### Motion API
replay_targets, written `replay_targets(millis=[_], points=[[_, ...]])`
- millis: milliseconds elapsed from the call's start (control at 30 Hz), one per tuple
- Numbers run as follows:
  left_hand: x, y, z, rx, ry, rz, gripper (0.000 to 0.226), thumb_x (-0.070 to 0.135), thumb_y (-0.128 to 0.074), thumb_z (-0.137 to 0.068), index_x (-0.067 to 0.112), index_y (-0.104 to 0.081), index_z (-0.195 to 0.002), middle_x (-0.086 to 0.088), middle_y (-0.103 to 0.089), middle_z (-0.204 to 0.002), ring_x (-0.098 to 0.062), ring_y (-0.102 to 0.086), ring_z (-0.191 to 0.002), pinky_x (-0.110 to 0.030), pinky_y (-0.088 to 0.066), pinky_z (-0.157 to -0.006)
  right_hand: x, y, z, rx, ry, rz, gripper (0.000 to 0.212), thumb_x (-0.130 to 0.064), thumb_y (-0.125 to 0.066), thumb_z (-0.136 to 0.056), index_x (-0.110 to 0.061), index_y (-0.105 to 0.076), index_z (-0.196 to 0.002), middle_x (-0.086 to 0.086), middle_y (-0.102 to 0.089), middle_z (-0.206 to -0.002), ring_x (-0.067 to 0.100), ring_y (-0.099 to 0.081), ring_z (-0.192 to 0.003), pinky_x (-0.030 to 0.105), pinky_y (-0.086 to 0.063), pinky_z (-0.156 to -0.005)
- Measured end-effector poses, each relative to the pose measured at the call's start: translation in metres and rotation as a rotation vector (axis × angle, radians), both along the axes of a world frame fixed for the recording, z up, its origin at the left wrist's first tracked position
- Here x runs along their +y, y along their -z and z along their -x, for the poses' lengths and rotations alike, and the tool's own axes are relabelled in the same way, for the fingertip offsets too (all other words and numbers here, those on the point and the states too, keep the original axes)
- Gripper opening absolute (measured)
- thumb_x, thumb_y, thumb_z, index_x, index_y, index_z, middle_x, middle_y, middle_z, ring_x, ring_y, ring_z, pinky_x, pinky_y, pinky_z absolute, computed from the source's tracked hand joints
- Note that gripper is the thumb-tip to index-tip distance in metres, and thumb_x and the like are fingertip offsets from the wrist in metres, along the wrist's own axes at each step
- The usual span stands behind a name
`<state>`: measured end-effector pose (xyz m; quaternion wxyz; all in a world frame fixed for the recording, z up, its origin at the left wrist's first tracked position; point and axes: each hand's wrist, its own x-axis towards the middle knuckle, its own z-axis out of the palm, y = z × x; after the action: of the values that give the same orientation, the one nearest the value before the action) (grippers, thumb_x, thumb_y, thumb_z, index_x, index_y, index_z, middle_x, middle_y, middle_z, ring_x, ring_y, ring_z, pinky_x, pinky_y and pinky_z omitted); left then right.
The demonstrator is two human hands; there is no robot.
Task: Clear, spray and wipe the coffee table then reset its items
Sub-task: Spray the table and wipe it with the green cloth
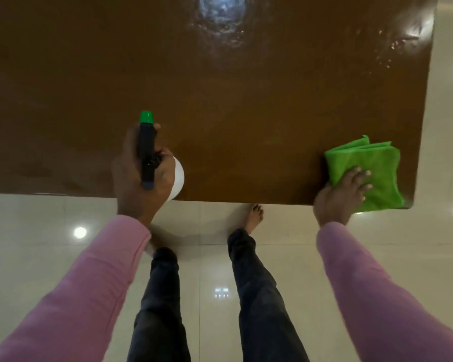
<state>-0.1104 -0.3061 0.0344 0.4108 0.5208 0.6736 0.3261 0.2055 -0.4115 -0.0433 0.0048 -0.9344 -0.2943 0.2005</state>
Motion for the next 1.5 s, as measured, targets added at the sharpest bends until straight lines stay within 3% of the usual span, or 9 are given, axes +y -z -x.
replay_targets(millis=[167, 300, 467, 600, 800, 967, 1133, 1300, 1500], points=[[-0.025, -0.003, 0.042, -0.030, 0.012, -0.033, 0.036, 0.011, -0.059, -0.083, 0.030, -0.053, -0.113, 0.004, -0.064, -0.089, -0.028, -0.066, -0.082, -0.054, -0.055, -0.081, 0.026, 0.006, 0.185, 0.086, -0.626, -0.101, 0.077, -0.007, -0.041, -0.086, -0.011, -0.003, -0.154, 0.012, 0.007, -0.161, 0.038, 0.011, -0.146, 0.046, 0.008, -0.118], [-0.030, -0.011, 0.078, -0.031, 0.050, -0.038, 0.034, 0.011, -0.058, -0.082, 0.027, -0.055, -0.112, -0.001, -0.068, -0.084, -0.025, -0.067, -0.077, -0.042, -0.056, -0.077, 0.017, 0.006, 0.191, 0.114, -1.169, -0.075, 0.079, -0.008, -0.045, -0.088, -0.017, -0.001, -0.153, 0.002, 0.005, -0.160, 0.029, 0.009, -0.147, 0.044, 0.007, -0.118], [-0.036, -0.006, 0.160, -0.041, 0.019, 0.015, 0.033, 0.013, -0.059, -0.082, 0.023, -0.056, -0.113, 0.031, -0.062, -0.089, -0.006, -0.064, -0.080, -0.014, -0.051, -0.076, 0.005, -0.006, 0.139, 0.078, -0.585, 0.012, 0.075, 0.000, -0.046, -0.090, -0.010, -0.009, -0.154, 0.012, -0.003, -0.161, 0.035, 0.003, -0.147, 0.053, -0.007, -0.118], [-0.035, 0.000, 0.227, 0.022, -0.041, 0.014, 0.030, 0.013, -0.061, -0.084, 0.022, -0.059, -0.112, 0.024, -0.066, -0.085, 0.001, -0.063, -0.077, -0.005, -0.046, -0.073, 0.048, -0.001, 0.213, 0.026, -0.159, 0.046, 0.067, -0.016, -0.044, -0.097, -0.001, -0.008, -0.152, 0.021, -0.002, -0.159, 0.047, -0.004, -0.144, 0.056, -0.012, -0.115], [-0.024, 0.006, 0.289, 0.016, -0.108, 0.017, 0.031, 0.016, -0.061, -0.081, 0.026, -0.061, -0.110, 0.016, -0.067, -0.085, -0.011, -0.066, -0.072, -0.035, -0.058, -0.074, 0.076, 0.002, 0.452, 0.122, -0.685, -0.068, 0.076, -0.011, -0.038, -0.090, -0.013, 0.005, -0.153, 0.008, 0.017, -0.159, 0.034, 0.020, -0.144, 0.046, 0.012, -0.117], [-0.010, 0.006, 0.337, -0.033, -0.123, 0.029, 0.032, 0.016, -0.063, -0.082, 0.034, -0.062, -0.107, 0.016, -0.066, -0.081, -0.024, -0.067, -0.073, -0.050, -0.058, -0.074, 0.065, 0.007, 0.416, 0.100, -1.087, -0.037, 0.073, -0.009, -0.034, -0.087, -0.017, -0.005, -0.153, 0.001, 0.005, -0.159, 0.026, 0.006, -0.147, 0.045, -0.004, -0.120], [-0.003, 0.010, 0.378, -0.028, -0.110, 0.061, 0.029, 0.017, -0.062, -0.082, 0.027, -0.063, -0.109, 0.011, -0.065, -0.079, -0.027, -0.066, -0.072, -0.052, -0.058, -0.073, 0.049, -0.007, 0.301, 0.030, -0.432, 0.044, 0.071, -0.006, -0.043, -0.089, -0.003, -0.011, -0.152, 0.018, -0.004, -0.160, 0.039, -0.003, -0.146, 0.054, -0.012, -0.118], [0.001, 0.021, 0.393, -0.065, -0.189, 0.139, 0.029, 0.017, -0.061, -0.080, 0.024, -0.066, -0.108, 0.001, -0.067, -0.084, -0.031, -0.066, -0.076, -0.056, -0.056, -0.071, 0.090, -0.004, 0.324, -0.015, -0.065, -0.096, 0.073, -0.032, -0.034, -0.079, 0.002, -0.035, -0.143, 0.021, -0.020, -0.156, 0.040, -0.015, -0.144, 0.045, -0.010, -0.118], [0.021, 0.012, 0.408, -0.125, -0.197, 0.179, 0.028, 0.010, -0.062, -0.079, 0.025, -0.067, -0.102, 0.006, -0.069, -0.083, -0.029, -0.067, -0.071, -0.055, -0.056, -0.069, 0.097, 0.002, 0.328, -0.131, -0.120, -0.036, 0.083, -0.030, -0.040, -0.072, -0.007, -0.023, -0.150, 0.014, -0.016, -0.159, 0.040, -0.004, -0.146, 0.052, -0.001, -0.118]])
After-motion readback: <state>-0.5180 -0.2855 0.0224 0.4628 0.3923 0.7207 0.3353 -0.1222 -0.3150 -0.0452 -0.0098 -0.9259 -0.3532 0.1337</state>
